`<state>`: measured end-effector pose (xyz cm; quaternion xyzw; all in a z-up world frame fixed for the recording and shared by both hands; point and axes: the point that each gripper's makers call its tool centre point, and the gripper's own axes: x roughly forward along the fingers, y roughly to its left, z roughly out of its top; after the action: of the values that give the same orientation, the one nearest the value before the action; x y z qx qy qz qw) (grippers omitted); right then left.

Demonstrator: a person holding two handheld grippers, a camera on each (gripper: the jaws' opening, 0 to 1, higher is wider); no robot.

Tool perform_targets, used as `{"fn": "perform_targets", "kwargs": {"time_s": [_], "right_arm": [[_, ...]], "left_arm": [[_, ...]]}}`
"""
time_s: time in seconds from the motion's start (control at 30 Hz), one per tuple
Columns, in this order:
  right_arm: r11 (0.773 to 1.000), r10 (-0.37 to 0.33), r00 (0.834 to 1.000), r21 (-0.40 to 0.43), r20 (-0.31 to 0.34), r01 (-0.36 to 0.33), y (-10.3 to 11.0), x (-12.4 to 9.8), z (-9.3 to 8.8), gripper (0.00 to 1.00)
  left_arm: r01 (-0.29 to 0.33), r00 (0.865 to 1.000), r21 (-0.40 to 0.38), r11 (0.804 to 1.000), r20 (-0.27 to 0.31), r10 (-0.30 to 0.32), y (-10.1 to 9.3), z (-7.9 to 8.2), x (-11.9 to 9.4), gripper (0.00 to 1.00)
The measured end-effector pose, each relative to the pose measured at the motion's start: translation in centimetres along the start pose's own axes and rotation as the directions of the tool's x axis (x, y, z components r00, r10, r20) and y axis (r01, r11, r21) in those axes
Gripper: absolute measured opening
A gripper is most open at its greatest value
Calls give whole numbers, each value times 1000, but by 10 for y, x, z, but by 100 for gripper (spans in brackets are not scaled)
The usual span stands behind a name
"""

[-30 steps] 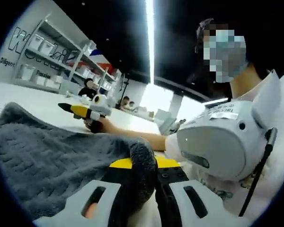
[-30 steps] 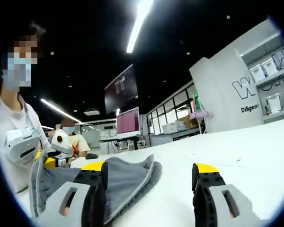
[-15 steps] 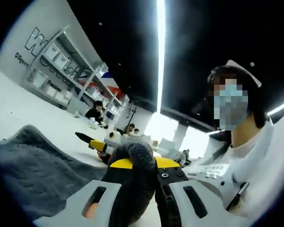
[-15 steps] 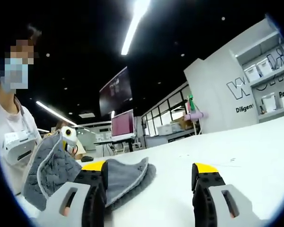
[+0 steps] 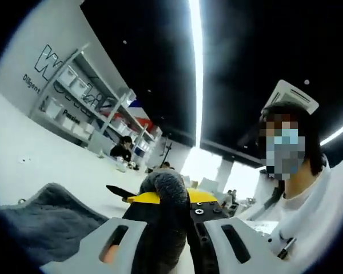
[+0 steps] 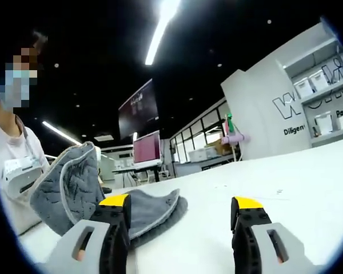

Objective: Fold the towel on the table until its edges align and the towel forms a compact rectangular stack.

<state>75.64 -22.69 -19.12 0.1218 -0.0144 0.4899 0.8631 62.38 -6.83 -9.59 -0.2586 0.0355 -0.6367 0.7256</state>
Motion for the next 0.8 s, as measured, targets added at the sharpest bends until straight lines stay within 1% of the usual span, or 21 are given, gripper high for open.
{"fn": "perform_targets", "kwargs": {"time_s": [0.17, 0.27, 0.43, 0.5, 0.6, 0.63, 0.8], "right_arm": [[1000, -2, 1000, -3, -5, 2, -1, 0, -1, 71], [1000, -2, 1000, -4, -8, 1, 0, 0, -2, 71], [1000, -2, 1000, -4, -10, 2, 1, 0, -2, 70], [1000, -2, 1000, -5, -11, 2, -1, 0, -2, 70], [1000, -2, 1000, -7, -14, 2, -1, 0, -3, 70], [1000, -2, 1000, -7, -15, 2, -1, 0, -3, 70], [1000, -3, 1000, -11, -21, 3, 0, 1, -5, 70]], "left_arm": [[-47, 998, -14, 999, 27, 48, 16, 14, -8, 12], [-95, 995, -22, 995, 41, 96, 30, 22, -15, 12], [-136, 988, -35, 990, 72, 138, 44, 32, -25, 12], [-169, 981, -45, 985, 93, 173, 54, 40, -30, 12], [-212, 968, -70, 975, 119, 219, 66, 46, -36, 12], [-230, 962, -83, 970, 130, 240, 72, 48, -40, 12], [-279, 946, -97, 956, 146, 290, 88, 49, -50, 12]]}}
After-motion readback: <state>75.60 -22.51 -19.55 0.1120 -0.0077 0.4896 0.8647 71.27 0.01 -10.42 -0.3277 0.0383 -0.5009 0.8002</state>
